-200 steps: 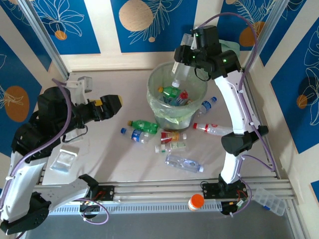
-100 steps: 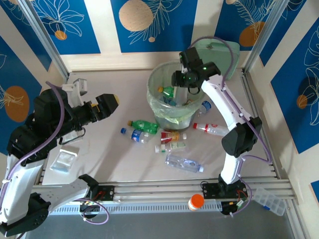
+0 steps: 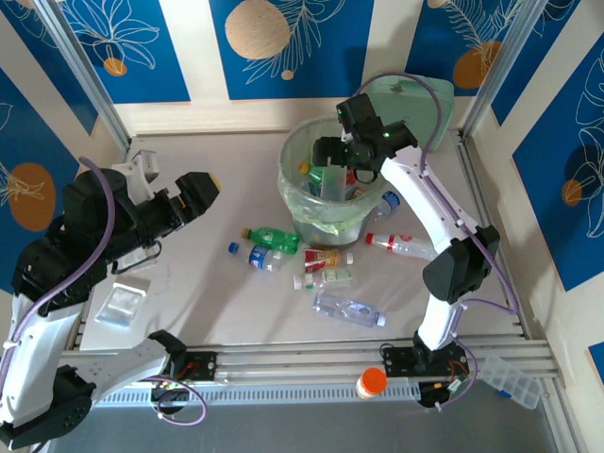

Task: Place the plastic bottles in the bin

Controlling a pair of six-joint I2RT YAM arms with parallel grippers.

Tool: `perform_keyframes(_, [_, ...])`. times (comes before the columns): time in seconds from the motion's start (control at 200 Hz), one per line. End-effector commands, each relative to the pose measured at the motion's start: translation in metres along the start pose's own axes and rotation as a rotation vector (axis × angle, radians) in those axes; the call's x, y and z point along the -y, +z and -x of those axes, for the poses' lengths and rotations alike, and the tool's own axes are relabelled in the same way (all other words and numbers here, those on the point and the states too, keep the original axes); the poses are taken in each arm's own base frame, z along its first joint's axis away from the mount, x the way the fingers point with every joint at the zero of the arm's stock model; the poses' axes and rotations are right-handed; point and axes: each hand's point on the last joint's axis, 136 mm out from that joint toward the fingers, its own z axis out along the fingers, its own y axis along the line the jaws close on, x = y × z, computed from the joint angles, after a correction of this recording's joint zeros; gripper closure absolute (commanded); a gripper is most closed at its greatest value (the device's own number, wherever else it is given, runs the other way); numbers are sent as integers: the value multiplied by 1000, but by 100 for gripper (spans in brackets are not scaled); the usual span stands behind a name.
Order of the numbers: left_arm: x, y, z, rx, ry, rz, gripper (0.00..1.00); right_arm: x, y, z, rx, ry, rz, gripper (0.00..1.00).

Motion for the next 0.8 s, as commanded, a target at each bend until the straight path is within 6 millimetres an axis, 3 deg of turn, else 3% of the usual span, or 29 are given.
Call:
perform_keyframes(0.0, [4,-7,3,26,-32,-28,1,-5,-42,19,98,16,18,3])
perform_keyframes(0.425, [7,-9,4,41,-50,-57,1,-26,-90,23,181,-30,95,3])
perform_keyframes(0.585, [7,-9,4,45,-53,-58,1,-26,-96,15,181,-52,113,4])
perform_keyframes(0.795, [-1,-7,2,45,-58,-32,1,-59,-120,3,228,-208,191,5])
